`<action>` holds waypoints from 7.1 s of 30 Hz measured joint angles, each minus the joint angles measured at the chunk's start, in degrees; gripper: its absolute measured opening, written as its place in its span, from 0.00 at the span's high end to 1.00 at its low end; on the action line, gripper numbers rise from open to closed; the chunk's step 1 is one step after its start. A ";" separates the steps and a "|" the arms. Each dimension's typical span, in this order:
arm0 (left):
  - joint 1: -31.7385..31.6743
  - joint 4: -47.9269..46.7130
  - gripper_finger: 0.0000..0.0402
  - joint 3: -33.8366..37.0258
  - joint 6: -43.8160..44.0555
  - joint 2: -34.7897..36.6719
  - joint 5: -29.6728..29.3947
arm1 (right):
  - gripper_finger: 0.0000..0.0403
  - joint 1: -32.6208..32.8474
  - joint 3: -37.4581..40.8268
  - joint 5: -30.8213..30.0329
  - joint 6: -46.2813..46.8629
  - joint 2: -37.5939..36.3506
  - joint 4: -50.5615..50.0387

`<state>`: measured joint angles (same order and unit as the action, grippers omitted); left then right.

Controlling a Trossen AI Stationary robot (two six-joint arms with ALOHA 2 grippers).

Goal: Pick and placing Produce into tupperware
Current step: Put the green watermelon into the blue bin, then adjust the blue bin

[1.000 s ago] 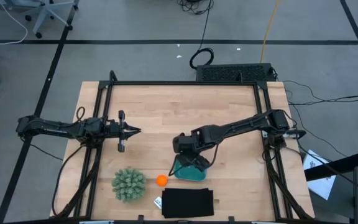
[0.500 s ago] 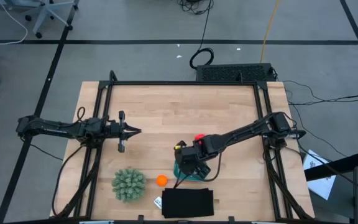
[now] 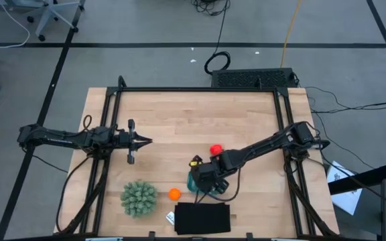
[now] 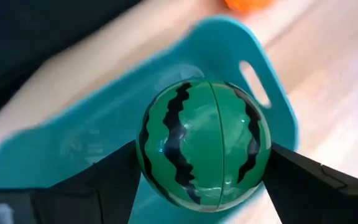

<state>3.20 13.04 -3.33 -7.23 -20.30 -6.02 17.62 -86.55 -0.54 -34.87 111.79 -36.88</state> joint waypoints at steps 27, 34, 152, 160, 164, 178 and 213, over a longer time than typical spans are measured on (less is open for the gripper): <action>0.00 0.02 0.92 0.00 -0.01 -0.02 -0.02 | 0.30 -0.82 2.74 1.84 -0.35 0.00 6.25; -0.02 0.02 0.92 0.00 -0.02 -0.02 -0.02 | 0.30 -0.78 2.74 2.52 0.78 0.09 7.09; 0.00 -2.28 0.92 0.00 0.00 0.00 0.04 | 0.89 -8.34 7.33 -0.87 6.73 -8.61 15.59; -0.02 -3.13 0.92 0.02 -0.02 -0.02 0.02 | 0.99 -10.35 8.94 -0.82 7.01 -8.61 17.42; 0.00 -3.08 0.92 0.00 -0.02 -0.02 0.00 | 0.99 -11.86 12.13 -0.69 8.42 -8.55 18.91; 0.00 -2.95 0.92 0.00 -0.02 -0.02 -0.05 | 1.00 -12.01 16.22 3.72 10.21 -8.55 22.62; -0.02 -2.93 0.92 0.02 -0.03 -0.02 -0.07 | 1.00 -12.36 16.18 6.54 10.48 -6.73 25.46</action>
<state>3.18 10.11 -3.32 -7.25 -20.32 -6.09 5.26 -70.37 6.00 -24.39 105.06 -11.42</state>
